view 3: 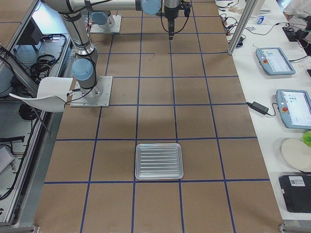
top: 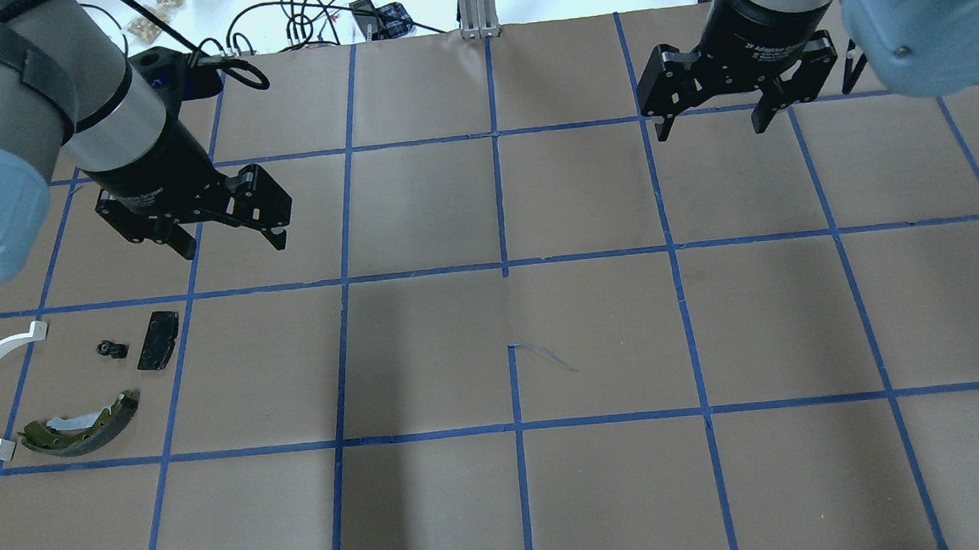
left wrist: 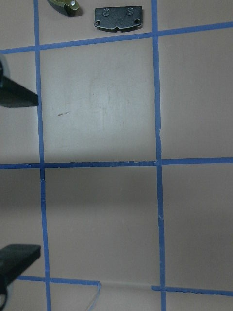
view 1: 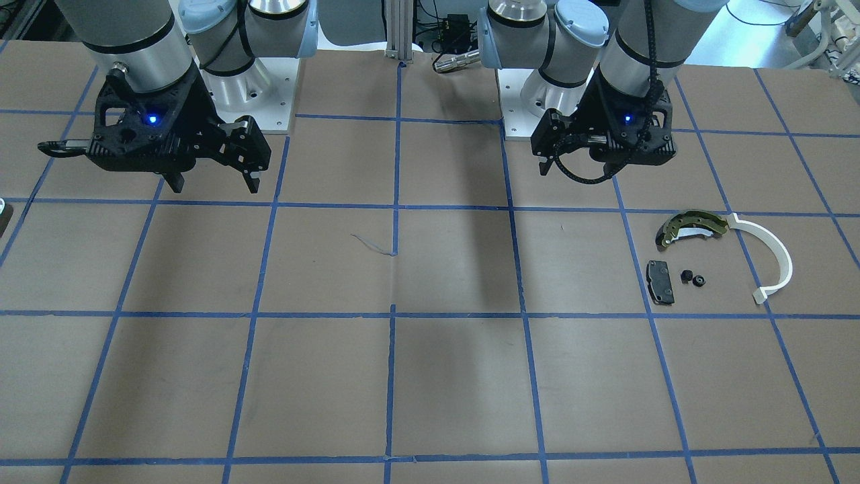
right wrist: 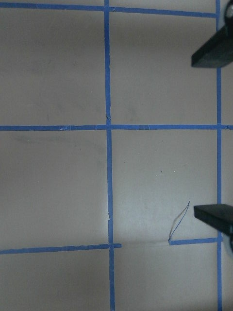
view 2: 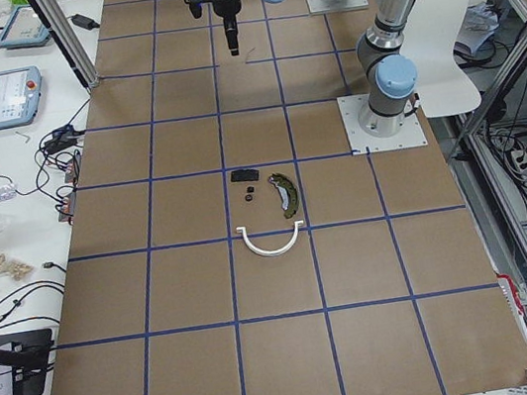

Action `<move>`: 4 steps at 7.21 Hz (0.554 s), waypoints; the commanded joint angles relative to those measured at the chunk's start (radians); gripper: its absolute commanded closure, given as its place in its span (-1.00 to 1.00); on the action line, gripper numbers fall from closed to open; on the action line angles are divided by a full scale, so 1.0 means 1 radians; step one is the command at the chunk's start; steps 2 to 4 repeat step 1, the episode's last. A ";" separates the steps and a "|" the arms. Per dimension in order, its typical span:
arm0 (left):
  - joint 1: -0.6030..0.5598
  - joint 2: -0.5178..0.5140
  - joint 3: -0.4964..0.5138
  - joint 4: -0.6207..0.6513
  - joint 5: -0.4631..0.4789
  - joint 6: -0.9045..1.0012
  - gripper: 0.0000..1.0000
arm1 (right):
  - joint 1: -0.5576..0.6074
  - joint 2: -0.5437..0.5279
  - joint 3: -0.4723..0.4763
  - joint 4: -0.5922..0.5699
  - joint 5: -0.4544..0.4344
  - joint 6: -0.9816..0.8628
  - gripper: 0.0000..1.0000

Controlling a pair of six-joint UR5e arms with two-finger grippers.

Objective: Place bearing gear from tray to pile

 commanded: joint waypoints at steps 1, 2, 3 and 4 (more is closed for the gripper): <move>-0.004 0.030 -0.056 0.010 -0.001 0.000 -1.00 | 0.000 0.000 0.000 0.000 0.000 0.000 -1.00; -0.004 0.030 -0.056 0.010 -0.001 0.000 -1.00 | 0.000 0.000 0.000 0.000 0.000 0.000 -1.00; -0.004 0.030 -0.056 0.010 -0.001 0.000 -1.00 | 0.000 0.000 0.000 0.000 0.000 0.000 -1.00; -0.004 0.030 -0.056 0.010 -0.001 0.000 -1.00 | 0.000 0.000 0.000 0.000 0.000 0.000 -1.00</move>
